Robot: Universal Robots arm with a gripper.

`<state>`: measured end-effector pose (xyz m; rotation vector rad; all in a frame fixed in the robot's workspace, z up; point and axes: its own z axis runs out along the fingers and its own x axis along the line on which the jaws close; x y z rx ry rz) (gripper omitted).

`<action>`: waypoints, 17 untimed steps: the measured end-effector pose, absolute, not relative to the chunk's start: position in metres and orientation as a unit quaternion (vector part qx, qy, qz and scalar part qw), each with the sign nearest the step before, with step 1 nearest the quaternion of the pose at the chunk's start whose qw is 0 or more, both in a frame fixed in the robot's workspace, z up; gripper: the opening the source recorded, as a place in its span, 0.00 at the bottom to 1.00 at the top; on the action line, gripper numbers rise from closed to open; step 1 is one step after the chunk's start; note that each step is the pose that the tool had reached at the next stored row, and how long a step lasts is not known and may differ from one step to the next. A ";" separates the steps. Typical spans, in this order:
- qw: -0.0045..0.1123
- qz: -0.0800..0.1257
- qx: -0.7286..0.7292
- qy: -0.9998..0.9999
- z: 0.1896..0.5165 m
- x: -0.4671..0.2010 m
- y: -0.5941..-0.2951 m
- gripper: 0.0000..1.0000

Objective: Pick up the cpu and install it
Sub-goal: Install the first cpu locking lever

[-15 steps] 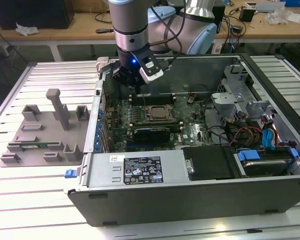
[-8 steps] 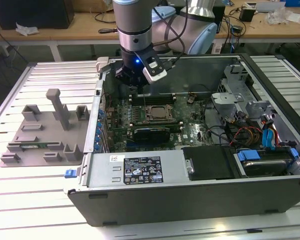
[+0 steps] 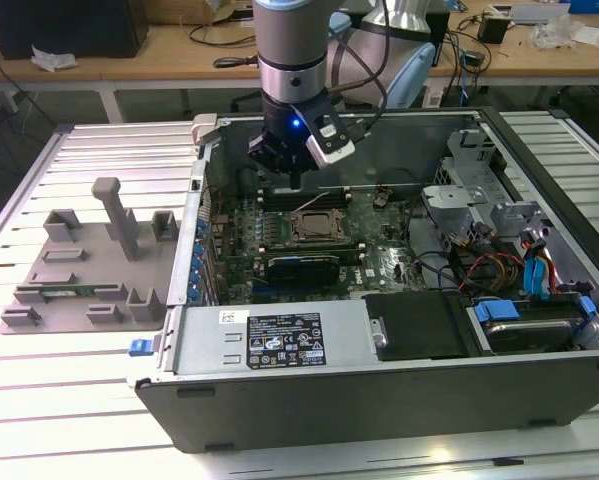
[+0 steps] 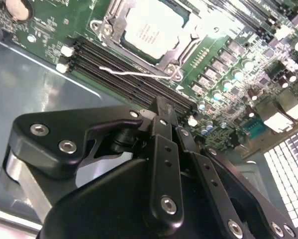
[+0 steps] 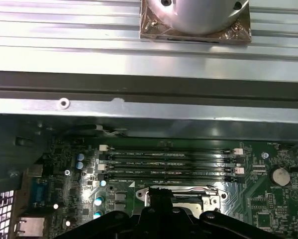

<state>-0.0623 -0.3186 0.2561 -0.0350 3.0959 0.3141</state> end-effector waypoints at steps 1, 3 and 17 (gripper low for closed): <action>0.015 0.101 -0.011 0.995 0.256 -0.062 -0.319 0.11; 0.015 0.100 -0.011 0.995 0.256 -0.062 -0.319 0.11; 0.017 0.099 -0.011 0.995 0.248 -0.062 -0.319 0.11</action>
